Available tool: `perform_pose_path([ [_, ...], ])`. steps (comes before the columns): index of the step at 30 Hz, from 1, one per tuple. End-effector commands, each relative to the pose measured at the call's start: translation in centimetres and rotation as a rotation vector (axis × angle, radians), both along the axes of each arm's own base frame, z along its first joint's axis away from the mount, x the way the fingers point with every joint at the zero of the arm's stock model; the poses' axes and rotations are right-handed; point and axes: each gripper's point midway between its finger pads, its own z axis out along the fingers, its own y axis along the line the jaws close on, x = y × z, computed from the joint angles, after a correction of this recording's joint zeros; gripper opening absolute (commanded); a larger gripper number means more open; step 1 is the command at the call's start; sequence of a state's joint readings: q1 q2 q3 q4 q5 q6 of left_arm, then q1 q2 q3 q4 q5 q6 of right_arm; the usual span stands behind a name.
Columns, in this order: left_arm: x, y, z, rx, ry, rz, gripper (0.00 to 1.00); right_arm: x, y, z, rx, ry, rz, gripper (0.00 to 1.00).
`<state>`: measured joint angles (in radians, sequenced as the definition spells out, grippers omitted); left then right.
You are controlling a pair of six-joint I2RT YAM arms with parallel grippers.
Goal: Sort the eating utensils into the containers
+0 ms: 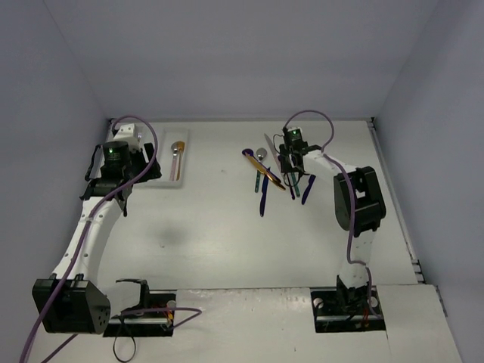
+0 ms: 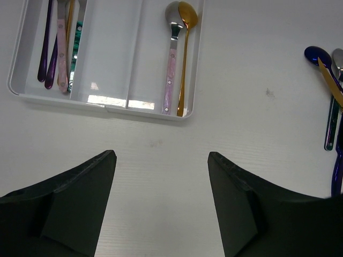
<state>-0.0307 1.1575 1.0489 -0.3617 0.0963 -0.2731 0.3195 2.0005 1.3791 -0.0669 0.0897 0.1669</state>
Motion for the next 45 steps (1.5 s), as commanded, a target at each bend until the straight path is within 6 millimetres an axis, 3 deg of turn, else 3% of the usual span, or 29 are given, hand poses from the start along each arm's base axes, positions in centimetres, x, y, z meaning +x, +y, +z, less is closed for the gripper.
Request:
perform_pose_path([
  [1,1.2,-0.2,3.3,-0.015,-0.111,-0.001,0.67,3.2,0.6,2.3,0.005,-0.085,0.034,0.27],
  [9,1.4,-0.8,2.9,-0.042,-0.100,-0.023,0.67,4.6,0.7,0.2,-0.011,-0.064,0.013,0.22],
  [15,1.5,-1.0,3.0,-0.048,-0.103,-0.027,0.67,4.8,0.2,-0.5,-0.027,-0.059,-0.003,0.09],
  [20,1.5,-1.4,3.0,-0.061,-0.106,-0.049,0.67,5.1,0.2,1.0,-0.025,-0.088,0.003,0.00],
  [23,1.4,-2.2,3.1,-0.084,-0.114,-0.082,0.67,5.2,0.7,3.5,-0.005,-0.133,0.003,0.00],
  [25,1.4,-3.2,3.6,-0.111,-0.126,-0.107,0.67,5.0,1.1,6.3,0.018,-0.183,-0.002,0.00],
  [27,1.3,-5.3,4.4,-0.148,-0.153,-0.155,0.67,4.5,1.7,8.1,0.043,-0.213,-0.012,0.00],
  [30,0.6,-8.9,5.3,-0.218,-0.168,-0.231,0.67,3.2,2.9,12.6,0.133,-0.287,-0.054,0.00],
  [32,-0.1,-12.3,5.8,-0.258,-0.180,-0.299,0.67,2.0,3.7,15.2,0.198,-0.327,-0.078,0.00],
  [34,-0.5,-14.3,6.2,-0.295,-0.195,-0.328,0.67,1.0,4.3,16.1,0.224,-0.340,-0.085,0.00],
  [36,-2.3,-19.5,6.8,-0.361,-0.207,-0.433,0.67,-0.9,5.6,19.7,0.292,-0.403,-0.096,0.00],
  [37,-2.5,-20.4,7.3,-0.384,-0.221,-0.443,0.67,-1.7,6.2,21.0,0.321,-0.423,-0.093,0.00],
  [40,-3.8,-25.0,7.9,-0.423,-0.232,-0.539,0.67,-3.8,7.6,22.3,0.381,-0.437,-0.092,0.00],
  [45,-4.8,-29.7,8.1,-0.444,-0.221,-0.632,0.67,-6.5,8.8,23.8,0.508,-0.430,-0.112,0.00],
])
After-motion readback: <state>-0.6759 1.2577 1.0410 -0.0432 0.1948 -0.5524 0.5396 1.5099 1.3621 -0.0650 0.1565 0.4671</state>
